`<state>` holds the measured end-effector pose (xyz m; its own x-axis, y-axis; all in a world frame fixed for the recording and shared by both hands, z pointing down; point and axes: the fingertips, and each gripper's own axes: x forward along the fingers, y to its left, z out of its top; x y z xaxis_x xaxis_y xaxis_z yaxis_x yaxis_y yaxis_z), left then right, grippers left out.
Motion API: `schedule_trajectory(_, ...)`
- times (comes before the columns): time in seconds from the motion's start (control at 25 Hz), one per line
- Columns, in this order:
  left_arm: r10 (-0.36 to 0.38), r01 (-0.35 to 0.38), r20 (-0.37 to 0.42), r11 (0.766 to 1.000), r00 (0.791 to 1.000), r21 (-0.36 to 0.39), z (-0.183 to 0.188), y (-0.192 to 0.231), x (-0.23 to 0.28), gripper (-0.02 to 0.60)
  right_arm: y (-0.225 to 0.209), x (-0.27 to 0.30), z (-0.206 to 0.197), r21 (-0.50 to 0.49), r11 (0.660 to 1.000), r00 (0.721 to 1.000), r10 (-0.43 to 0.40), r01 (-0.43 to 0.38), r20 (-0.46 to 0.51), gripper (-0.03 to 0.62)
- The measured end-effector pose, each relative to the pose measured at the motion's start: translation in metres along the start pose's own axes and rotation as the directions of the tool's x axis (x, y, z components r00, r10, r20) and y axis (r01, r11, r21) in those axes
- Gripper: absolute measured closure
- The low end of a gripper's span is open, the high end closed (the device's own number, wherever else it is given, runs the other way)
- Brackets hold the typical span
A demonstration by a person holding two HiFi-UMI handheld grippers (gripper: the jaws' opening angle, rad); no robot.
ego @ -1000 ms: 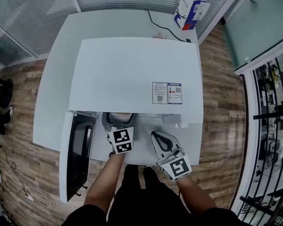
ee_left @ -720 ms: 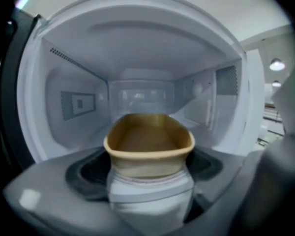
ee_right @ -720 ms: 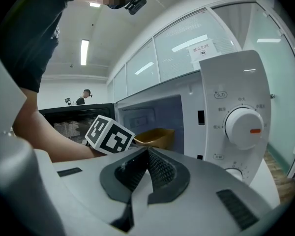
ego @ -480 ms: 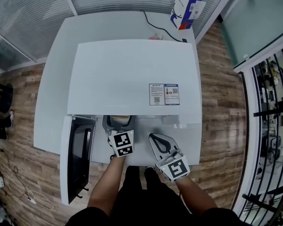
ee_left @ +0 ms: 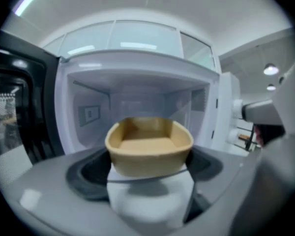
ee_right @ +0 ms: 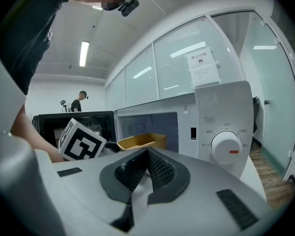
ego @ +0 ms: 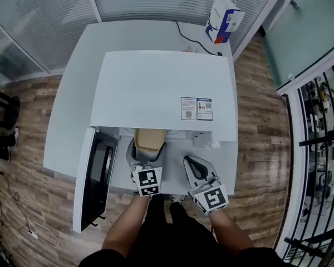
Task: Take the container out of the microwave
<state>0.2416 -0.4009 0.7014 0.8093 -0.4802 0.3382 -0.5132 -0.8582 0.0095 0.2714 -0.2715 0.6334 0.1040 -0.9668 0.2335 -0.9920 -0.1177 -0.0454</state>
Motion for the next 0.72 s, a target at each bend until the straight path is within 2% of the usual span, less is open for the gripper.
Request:
schedule_trajectory(0.2, 0.013, -0.013, 0.006, 1.000, 1.000, -0.017, 0.002, -0.005, -0.034, 0.107, 0.005, -0.009, 0.016, -0.007, 1.000, 1.000, 0.005, -0.005, 0.029, 0.595)
schedule_trajectory(0.32, 0.023, -0.023, 0.006, 1.000, 1.000, -0.003, 0.002, -0.006, -0.053, 0.107, 0.010, -0.014, 0.025, 0.016, 1.000, 0.998, 0.009, -0.010, 0.054, 0.595)
schedule_trajectory(0.52, -0.018, 0.018, -0.002, 1.000, 1.000, 0.015, 0.003, -0.024, -0.083, 0.107, 0.019, -0.027, 0.033, 0.007, 1.000, 0.997, 0.021, -0.022, 0.069, 0.595)
schedule_trajectory(0.72, -0.030, 0.030, 0.026, 0.999, 0.999, 0.012, 0.015, -0.039, -0.112, 0.107, 0.019, -0.037, 0.038, -0.007, 0.999, 0.996, 0.035, -0.035, 0.079, 0.595)
